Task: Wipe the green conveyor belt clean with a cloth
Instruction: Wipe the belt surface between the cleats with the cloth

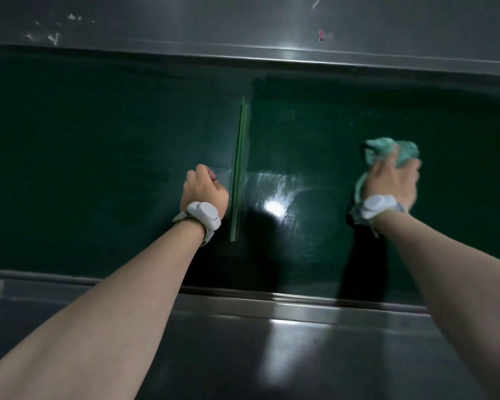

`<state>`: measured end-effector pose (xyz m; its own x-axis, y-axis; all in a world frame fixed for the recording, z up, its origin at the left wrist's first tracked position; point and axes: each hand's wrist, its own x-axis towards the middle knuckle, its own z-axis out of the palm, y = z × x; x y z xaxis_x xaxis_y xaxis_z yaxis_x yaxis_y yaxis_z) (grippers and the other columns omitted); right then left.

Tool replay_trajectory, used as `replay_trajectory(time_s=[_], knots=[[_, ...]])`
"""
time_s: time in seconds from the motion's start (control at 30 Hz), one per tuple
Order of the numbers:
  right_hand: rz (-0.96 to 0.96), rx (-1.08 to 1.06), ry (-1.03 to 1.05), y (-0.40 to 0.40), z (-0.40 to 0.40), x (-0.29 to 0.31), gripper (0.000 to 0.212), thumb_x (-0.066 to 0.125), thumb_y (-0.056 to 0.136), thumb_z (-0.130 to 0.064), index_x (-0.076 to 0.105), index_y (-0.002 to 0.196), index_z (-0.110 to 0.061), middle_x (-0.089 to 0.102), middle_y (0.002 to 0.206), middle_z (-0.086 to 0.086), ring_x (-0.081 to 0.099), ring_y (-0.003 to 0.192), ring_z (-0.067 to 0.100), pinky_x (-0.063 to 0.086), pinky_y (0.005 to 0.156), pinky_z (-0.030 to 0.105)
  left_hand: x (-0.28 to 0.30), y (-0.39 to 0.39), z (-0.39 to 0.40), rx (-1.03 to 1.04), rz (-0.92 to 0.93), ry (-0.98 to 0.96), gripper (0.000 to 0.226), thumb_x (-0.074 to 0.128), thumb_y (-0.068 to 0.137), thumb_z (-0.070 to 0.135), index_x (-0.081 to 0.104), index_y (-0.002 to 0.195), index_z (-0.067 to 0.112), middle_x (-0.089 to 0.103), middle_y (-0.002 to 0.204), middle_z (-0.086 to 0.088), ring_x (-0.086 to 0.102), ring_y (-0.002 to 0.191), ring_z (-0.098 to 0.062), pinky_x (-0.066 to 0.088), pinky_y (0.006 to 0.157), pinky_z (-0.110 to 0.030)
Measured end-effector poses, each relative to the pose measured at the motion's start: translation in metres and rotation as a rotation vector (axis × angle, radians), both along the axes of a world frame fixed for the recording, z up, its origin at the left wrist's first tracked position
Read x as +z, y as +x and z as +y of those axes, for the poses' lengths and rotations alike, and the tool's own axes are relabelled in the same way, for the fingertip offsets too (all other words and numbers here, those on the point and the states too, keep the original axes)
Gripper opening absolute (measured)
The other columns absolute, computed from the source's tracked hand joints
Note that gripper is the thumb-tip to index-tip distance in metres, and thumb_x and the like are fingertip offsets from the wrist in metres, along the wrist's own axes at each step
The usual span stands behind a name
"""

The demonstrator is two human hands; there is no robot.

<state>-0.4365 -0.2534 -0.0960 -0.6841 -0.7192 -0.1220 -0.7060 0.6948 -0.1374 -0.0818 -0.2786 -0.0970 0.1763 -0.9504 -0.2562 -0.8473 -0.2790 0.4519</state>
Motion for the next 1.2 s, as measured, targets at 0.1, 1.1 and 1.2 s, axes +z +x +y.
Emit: replay_trajectory(time_s=[0.1, 1.1, 1.2], knots=[[0.019, -0.168, 0.008, -0.013, 0.027, -0.007, 0.054, 0.029, 0.107, -0.044, 0.032, 0.155, -0.02, 0.033, 0.147, 0.027, 0.045, 0.124, 0.046, 0.045, 0.097, 0.05, 0.001, 0.002, -0.007, -0.006, 0.006, 0.093, 0.012, 0.044, 0.092, 0.01, 0.044, 0.101, 0.018, 0.049, 0.111, -0.01, 0.052, 0.088, -0.034, 0.041, 0.066, -0.039], [-0.012, 0.185, -0.082, 0.051, 0.112, -0.014, 0.048, 0.038, 0.102, -0.018, 0.043, 0.149, -0.012, 0.046, 0.142, 0.026, 0.052, 0.108, 0.036, 0.048, 0.084, 0.041, 0.026, -0.046, 0.018, 0.17, -0.149, -0.147, 0.025, 0.045, 0.098, 0.017, 0.055, 0.121, 0.016, 0.055, 0.129, -0.014, 0.051, 0.119, -0.038, 0.04, 0.092, -0.047], [-0.162, 0.442, 0.0, 0.152, 0.111, -0.012, 0.048, 0.024, 0.104, -0.027, 0.035, 0.151, -0.023, 0.047, 0.135, 0.014, 0.048, 0.099, 0.025, 0.043, 0.072, 0.036, 0.036, -0.086, 0.045, -0.034, -0.105, -0.38, 0.023, 0.045, 0.097, 0.016, 0.058, 0.116, 0.02, 0.059, 0.12, -0.008, 0.053, 0.11, -0.034, 0.04, 0.089, -0.049]])
